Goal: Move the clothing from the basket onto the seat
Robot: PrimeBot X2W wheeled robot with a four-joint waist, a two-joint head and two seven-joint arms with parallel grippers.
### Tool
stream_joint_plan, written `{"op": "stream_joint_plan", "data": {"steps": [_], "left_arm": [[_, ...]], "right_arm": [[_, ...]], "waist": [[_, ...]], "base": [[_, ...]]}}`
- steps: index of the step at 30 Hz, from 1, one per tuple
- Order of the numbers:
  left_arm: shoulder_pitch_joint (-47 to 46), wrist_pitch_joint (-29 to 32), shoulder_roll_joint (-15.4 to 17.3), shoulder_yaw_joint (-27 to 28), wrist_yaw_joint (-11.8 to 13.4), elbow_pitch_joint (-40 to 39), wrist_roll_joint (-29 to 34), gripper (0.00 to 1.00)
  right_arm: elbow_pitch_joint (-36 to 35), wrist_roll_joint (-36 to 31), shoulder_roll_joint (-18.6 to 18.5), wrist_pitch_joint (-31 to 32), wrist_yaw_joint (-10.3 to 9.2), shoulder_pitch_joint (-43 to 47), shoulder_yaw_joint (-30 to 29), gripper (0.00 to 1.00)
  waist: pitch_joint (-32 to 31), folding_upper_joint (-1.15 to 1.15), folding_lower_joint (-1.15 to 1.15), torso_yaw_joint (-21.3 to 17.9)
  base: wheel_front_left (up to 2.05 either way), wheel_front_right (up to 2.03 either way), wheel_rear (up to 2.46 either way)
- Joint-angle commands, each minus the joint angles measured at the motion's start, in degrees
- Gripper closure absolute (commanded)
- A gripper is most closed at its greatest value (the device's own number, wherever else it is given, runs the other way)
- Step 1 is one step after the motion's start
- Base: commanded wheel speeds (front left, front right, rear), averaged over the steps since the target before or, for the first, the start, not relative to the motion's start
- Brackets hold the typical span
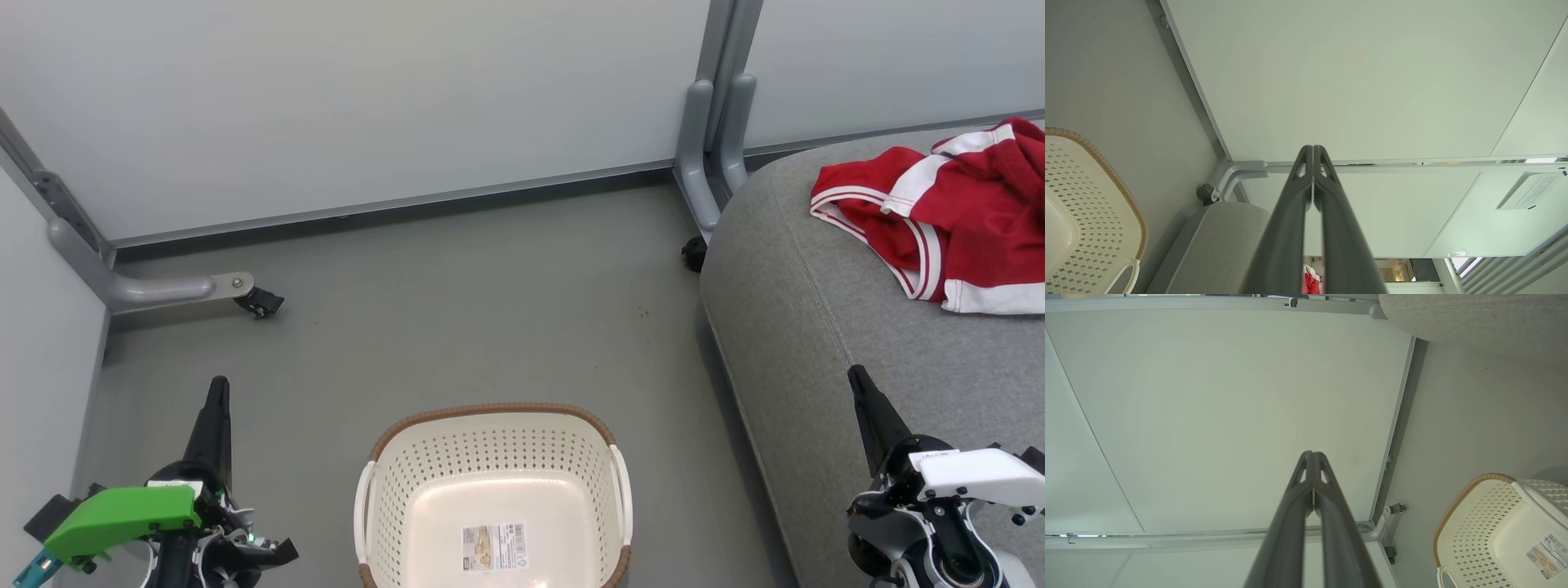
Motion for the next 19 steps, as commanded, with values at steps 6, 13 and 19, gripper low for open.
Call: {"op": "stream_joint_plan", "data": {"steps": [6,13,19], "left_arm": [[-0.6,0.2,0.3,0.1,-0.4,-0.2,-0.2,1.0],[-0.6,0.2,0.3,0.1,-0.4,-0.2,-0.2,1.0],[-0.6,0.2,0.3,0.1,-0.4,-0.2,-0.2,1.0]], "right_arm": [[-0.2,0.2,-0.3,0.1,-0.02,-0.5,-0.1,1.0],[-0.2,0.2,-0.3,0.1,-0.02,-0.5,-0.1,1.0],[-0.2,0.2,-0.3,0.1,-0.02,-0.5,-0.1,1.0]], "waist": [[0.0,0.0,0.0,0.0],[0.0,0.0,0.0,0.0],[0.0,0.0,0.0,0.0]], "base": [[0.0,0.0,0.0],[0.0,0.0,0.0],[0.0,0.0,0.0]]}}
